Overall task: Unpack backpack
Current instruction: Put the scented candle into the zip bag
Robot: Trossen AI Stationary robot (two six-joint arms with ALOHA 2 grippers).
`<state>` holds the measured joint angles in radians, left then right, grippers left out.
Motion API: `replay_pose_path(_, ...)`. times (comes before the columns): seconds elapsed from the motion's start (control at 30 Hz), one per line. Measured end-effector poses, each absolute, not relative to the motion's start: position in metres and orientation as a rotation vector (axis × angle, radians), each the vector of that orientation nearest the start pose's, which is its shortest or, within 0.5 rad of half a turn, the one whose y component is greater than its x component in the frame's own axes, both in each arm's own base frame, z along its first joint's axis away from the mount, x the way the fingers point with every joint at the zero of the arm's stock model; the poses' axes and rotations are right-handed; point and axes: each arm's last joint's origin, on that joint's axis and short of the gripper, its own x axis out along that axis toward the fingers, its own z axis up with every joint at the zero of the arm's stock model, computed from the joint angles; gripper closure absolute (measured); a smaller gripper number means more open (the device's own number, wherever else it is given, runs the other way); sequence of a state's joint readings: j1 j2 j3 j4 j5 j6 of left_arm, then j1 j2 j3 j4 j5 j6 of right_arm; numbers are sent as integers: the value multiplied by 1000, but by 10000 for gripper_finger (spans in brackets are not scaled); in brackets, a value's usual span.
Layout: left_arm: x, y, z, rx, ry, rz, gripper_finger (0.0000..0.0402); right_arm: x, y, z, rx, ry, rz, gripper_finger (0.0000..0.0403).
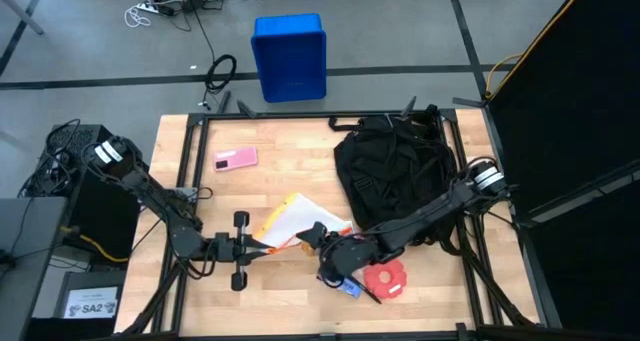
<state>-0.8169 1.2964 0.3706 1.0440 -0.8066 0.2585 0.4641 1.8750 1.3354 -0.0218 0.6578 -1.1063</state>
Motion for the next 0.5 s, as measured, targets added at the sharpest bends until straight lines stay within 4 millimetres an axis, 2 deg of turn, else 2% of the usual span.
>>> replay_pose_path(0.17, 173, -154, 208, 164, -81, -2, 402, 366, 174, 251, -1313, 525, 144, 145)
replay_pose_path(0.3, 173, -155, 209, 154, -91, -38, 402, 360, 176, 248, -1332, 566, 193, 145)
replay_pose_path(0.5, 173, -155, 209, 140, -95, -44, 402, 361, 179, 246, -1361, 551, 205, 145)
